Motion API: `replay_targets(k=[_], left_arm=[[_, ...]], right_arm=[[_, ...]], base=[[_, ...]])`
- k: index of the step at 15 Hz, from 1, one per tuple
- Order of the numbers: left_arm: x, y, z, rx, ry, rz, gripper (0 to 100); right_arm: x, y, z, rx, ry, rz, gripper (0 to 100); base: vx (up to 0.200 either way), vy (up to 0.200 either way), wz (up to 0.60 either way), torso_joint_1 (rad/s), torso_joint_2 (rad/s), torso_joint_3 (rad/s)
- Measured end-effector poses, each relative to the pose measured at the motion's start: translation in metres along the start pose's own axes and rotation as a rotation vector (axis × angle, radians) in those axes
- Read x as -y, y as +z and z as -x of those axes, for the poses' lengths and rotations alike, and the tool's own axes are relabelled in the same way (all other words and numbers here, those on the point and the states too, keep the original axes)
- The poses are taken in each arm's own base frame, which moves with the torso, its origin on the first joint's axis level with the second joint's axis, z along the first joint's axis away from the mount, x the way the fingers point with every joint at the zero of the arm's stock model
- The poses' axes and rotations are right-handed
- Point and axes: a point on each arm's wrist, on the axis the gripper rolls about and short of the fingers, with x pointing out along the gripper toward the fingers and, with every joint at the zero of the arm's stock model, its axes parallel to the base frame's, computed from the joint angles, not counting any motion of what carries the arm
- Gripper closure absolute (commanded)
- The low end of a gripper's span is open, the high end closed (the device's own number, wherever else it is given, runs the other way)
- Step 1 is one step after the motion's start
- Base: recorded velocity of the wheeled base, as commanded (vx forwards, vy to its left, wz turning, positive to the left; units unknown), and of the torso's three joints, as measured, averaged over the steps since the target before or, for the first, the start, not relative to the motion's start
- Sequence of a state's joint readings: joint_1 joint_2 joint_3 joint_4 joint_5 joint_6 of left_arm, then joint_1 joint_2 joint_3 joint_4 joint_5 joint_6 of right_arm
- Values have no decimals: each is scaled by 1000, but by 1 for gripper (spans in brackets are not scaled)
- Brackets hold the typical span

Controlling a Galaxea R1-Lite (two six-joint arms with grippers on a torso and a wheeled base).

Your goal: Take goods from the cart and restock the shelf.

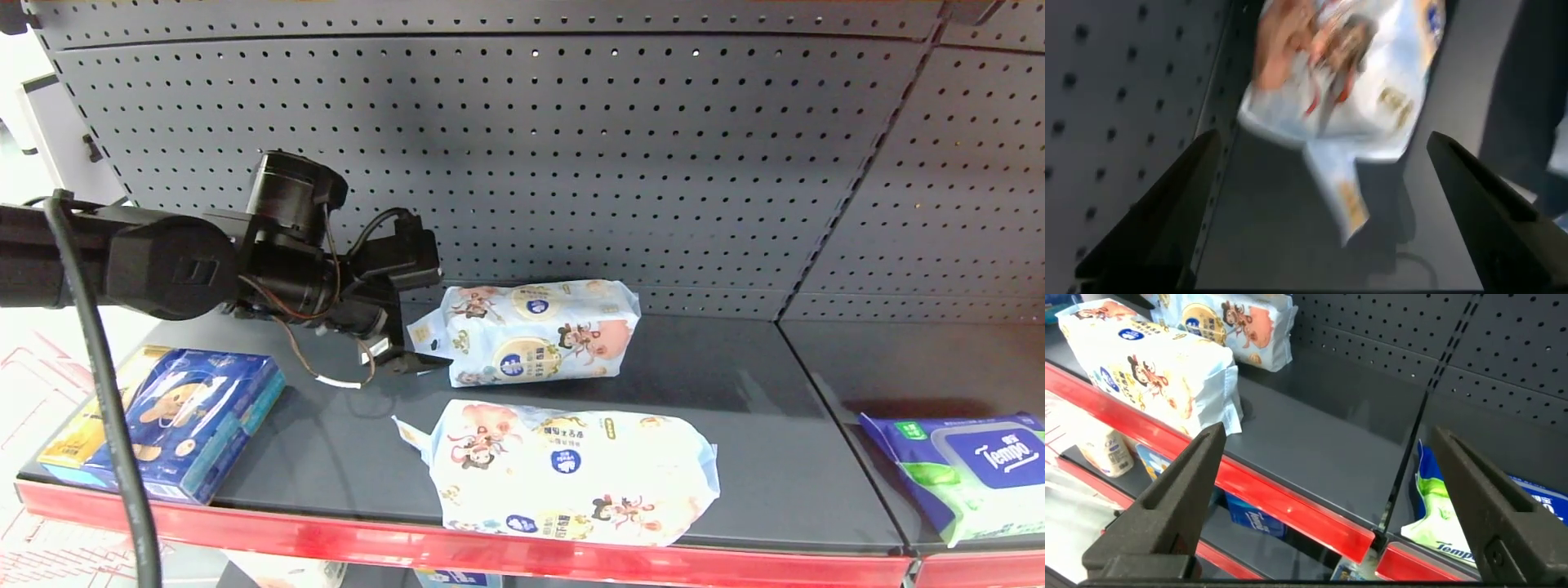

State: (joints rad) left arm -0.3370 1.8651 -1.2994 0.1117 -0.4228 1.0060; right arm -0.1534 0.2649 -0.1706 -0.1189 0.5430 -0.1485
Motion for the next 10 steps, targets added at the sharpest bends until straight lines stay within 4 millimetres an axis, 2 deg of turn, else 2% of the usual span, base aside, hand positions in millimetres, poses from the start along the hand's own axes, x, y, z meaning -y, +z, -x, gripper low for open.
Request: replay_targets(k=[4, 7, 10], left_arm=[[-1, -3, -3, -10, 2, 9, 0], [1, 4, -10, 3, -8, 64, 0], [-6, 8, -15, 13, 12, 73, 0]], right_arm=[[0, 0, 0, -2, -1, -1, 0], [0, -2, -1, -13, 5, -8, 0], [1, -4, -2, -22, 7, -14, 0]], base=[[0, 0, 0, 0, 0, 0], [0, 0, 0, 0, 0, 0], [0, 0, 0, 0, 0, 0]])
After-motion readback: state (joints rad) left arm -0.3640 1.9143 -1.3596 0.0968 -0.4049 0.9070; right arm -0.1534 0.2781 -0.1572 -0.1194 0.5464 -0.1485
